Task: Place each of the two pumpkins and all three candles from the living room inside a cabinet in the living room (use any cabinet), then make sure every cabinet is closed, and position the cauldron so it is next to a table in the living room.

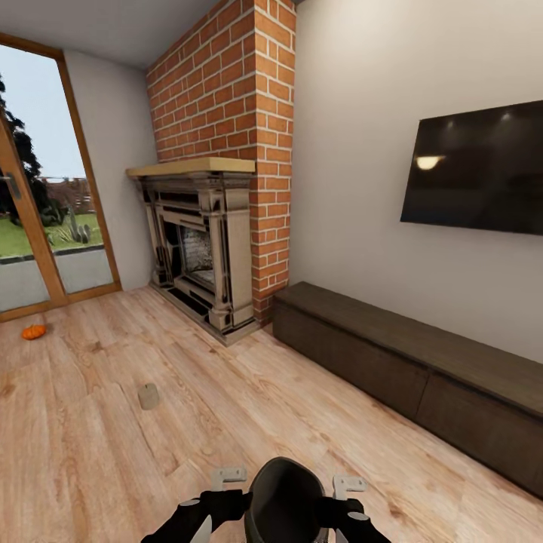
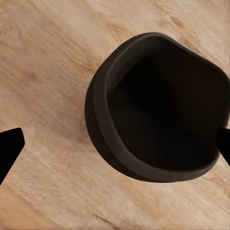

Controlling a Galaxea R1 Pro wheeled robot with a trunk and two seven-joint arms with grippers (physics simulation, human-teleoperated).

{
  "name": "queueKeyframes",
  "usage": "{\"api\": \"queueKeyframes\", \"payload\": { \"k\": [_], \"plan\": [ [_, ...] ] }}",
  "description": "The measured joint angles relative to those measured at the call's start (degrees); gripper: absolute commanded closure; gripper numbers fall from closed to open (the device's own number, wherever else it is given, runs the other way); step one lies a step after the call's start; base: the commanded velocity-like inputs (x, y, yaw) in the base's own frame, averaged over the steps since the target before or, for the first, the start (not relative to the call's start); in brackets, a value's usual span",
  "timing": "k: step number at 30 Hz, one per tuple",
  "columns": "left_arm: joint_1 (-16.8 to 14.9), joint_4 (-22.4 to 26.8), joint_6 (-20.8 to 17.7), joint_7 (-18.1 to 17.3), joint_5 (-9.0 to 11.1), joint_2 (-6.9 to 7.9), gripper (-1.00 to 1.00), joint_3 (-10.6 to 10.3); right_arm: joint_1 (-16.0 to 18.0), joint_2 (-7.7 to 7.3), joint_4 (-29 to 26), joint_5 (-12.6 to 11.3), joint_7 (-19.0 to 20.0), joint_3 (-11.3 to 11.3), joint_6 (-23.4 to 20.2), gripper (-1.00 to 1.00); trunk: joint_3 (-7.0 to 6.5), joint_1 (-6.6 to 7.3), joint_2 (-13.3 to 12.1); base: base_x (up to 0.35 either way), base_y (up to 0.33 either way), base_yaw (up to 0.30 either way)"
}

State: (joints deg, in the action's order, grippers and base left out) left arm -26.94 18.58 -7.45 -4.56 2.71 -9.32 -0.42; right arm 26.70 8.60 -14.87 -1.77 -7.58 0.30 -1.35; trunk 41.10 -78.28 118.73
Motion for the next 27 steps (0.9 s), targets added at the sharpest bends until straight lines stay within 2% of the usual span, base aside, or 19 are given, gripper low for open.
{"api": "queueKeyframes", "payload": {
  "k": [7,18,27],
  "plan": [
    [0.03,-0.07,0.00,-0.22,0.00,0.00,-1.00,0.01,0.00,-0.04,0.07,0.02,1.92,0.00,0.00,-1.00,1.26,-1.54,2.81,0.000,0.000,0.000],
    [0.05,-0.39,-0.01,-0.43,0.01,-0.36,-1.00,0.02,0.00,-0.05,0.08,0.02,2.24,0.00,0.06,-1.00,3.23,-3.95,7.22,0.000,0.000,0.000],
    [0.04,-0.42,0.02,-0.43,0.00,-0.47,-1.00,0.02,0.00,-0.07,0.08,0.02,2.24,0.00,0.06,-1.00,3.24,-3.96,7.23,0.000,0.000,0.000]
  ]
}}
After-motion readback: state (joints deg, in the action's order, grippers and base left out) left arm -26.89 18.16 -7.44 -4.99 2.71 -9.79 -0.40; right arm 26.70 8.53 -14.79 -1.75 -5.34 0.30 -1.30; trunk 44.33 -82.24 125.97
